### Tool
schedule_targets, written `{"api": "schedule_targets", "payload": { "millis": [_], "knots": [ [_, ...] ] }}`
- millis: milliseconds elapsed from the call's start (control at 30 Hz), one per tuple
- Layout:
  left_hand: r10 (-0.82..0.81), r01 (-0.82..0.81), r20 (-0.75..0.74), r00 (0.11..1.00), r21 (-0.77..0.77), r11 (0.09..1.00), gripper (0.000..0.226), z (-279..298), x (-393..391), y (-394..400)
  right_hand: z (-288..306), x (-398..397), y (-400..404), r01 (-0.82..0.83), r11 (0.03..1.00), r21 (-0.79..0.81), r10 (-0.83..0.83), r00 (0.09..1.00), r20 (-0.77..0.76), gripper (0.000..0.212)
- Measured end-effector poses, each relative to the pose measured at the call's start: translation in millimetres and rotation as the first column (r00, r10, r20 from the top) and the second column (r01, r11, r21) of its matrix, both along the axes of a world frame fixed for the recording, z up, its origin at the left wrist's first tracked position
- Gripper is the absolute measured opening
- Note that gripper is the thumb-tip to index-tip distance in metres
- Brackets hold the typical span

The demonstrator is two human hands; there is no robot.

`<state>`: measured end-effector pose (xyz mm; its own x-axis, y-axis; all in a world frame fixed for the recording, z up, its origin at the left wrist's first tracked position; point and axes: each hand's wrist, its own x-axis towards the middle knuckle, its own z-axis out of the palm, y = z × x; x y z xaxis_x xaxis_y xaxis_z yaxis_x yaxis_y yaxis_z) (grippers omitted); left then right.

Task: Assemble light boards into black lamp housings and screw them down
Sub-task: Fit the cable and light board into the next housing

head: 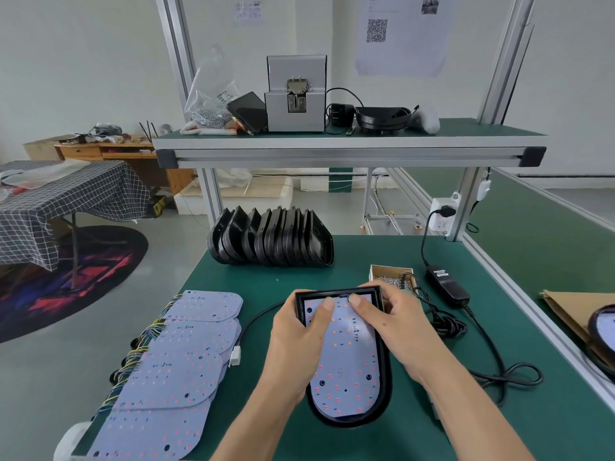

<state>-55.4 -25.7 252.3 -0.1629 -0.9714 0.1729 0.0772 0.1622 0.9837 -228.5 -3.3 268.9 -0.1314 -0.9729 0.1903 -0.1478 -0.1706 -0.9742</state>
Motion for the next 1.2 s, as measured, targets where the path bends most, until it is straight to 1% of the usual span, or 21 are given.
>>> {"api": "schedule_targets", "payload": {
  "millis": [133,267,367,500,533,600,633,733,767,800,833,867,900,967,1000,1033,1067,1100,1167,1200],
  "knots": [
    [-0.016,0.016,-0.003,1.000,0.008,1.000,0.011,-1,0,0,-4,1,-1,0.014,1.000,0.004,-0.014,1.000,-0.028,0.003],
    [-0.005,0.005,0.010,1.000,-0.001,1.000,0.011,-2,2,0,-4,2,-3,0.013,1.000,-0.012,-0.014,0.998,-0.056,0.028],
    [-0.019,0.020,0.028,0.999,-0.021,1.000,0.012,-1,4,0,-3,3,-5,0.012,0.999,-0.030,-0.015,0.994,-0.108,0.033],
    [-0.030,0.030,0.051,0.998,-0.013,0.999,0.018,-2,6,-1,-3,2,-4,0.017,1.000,-0.021,-0.019,0.994,-0.104,0.030],
    [-0.030,0.031,0.054,0.998,-0.011,0.999,0.019,-3,6,-1,-4,2,-3,0.008,1.000,-0.011,-0.009,0.996,-0.090,0.026],
    [-0.031,0.031,0.018,0.999,0.009,0.999,0.018,-3,5,1,-7,2,0,-0.031,0.999,0.016,0.031,0.999,-0.039,0.012],
    [-0.033,0.033,-0.005,0.999,0.020,0.999,0.018,-3,4,1,-7,3,1,-0.044,0.999,0.026,0.044,0.999,-0.015,0.010],
    [-0.059,0.059,-0.014,0.998,0.017,0.998,0.018,1,4,3,-7,4,5,0.001,0.998,0.057,-0.002,1.000,0.028,0.011],
    [-0.101,0.101,-0.021,0.995,0.028,0.994,0.025,4,6,2,-6,3,5,0.015,0.997,0.071,-0.018,0.999,0.037,0.012],
    [-0.137,0.139,-0.039,0.990,0.054,0.989,0.040,5,9,1,-4,1,6,0.023,0.996,0.090,-0.028,0.998,0.057,0.012],
    [-0.150,0.155,-0.066,0.987,0.083,0.984,0.053,8,13,-2,-2,0,6,0.025,0.994,0.107,-0.034,0.996,0.087,0.011],
    [-0.126,0.133,-0.075,0.989,0.097,0.986,0.058,9,16,-5,1,-1,8,0.027,0.992,0.120,-0.042,0.992,0.122,0.009],
    [-0.069,0.073,-0.049,0.996,0.080,0.994,0.055,8,18,-10,3,-3,9,0.030,0.992,0.126,-0.049,0.987,0.156,0.007],
    [0.067,-0.064,0.059,0.996,-0.050,0.997,0.034,5,16,-14,8,-3,12,0.027,0.991,0.132,-0.055,0.976,0.211,0.007],
    [0.074,-0.063,0.093,0.993,-0.116,0.991,0.026,3,15,-13,11,-2,14,0.022,0.991,0.133,-0.052,0.972,0.227,0.007],
    [0.048,-0.025,0.130,0.990,-0.179,0.984,0.032,-2,12,-11,13,-1,15,0.015,0.991,0.129,-0.045,0.971,0.237,0.007],
    [-0.020,0.052,0.145,0.989,-0.219,0.974,0.041,-7,11,-10,14,1,16,0.008,0.992,0.125,-0.038,0.971,0.238,0.007],
    [-0.118,0.146,0.131,0.984,-0.226,0.963,0.046,-11,10,-7,15,3,17,0.005,0.993,0.121,-0.033,0.972,0.234,0.007],
    [-0.307,0.315,0.070,0.949,-0.188,0.930,0.041,-15,8,-4,17,4,18,0.015,0.993,0.113,-0.041,0.972,0.230,0.007],
    [-0.360,0.360,0.031,0.932,-0.168,0.917,0.035,-15,7,-3,18,3,19,0.025,0.994,0.106,-0.049,0.973,0.226,0.007]
  ]
}}
